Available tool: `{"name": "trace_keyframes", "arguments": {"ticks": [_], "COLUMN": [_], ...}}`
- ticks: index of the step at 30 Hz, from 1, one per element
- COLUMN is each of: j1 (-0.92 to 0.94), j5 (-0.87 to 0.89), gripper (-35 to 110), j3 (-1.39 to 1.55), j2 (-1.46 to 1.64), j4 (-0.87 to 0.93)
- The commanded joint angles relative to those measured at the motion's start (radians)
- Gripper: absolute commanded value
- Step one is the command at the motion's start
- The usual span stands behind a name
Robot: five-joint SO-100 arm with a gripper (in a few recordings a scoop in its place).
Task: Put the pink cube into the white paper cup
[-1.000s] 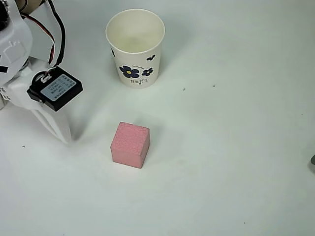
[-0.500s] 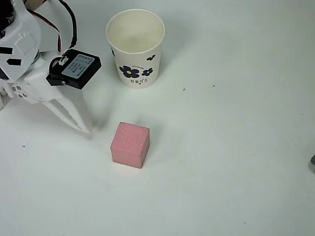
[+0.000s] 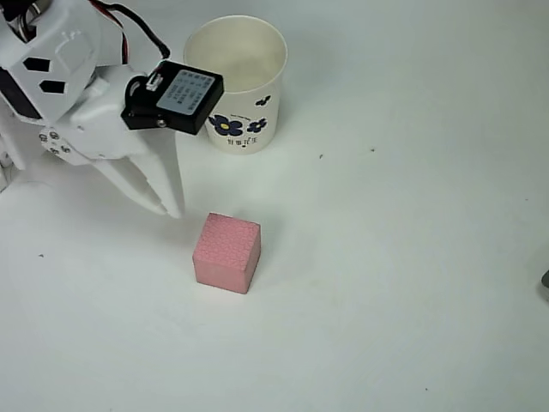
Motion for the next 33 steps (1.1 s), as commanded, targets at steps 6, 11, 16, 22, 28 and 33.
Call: {"name": "trace_keyframes", "arguments": {"ticks": [6, 11, 16, 22, 28, 33], "j1": [-0.043, -0.074, -0.094, -0.109, -0.12, -0.13], "j5": [-0.095, -0.126, -0.144, -0.179, -0.229, -0.242], "gripper": [4, 11, 18, 25, 31, 35], "j3": [-0.275, -0.296, -0.296, -0.304, -0.344, -0.393], "j2": [-0.147, -0.207, -0.232, -0.278, -0.383, -0.457], "j4": [-0.015, -0.02, -0.031, -0.061, -0.103, -0.121]}}
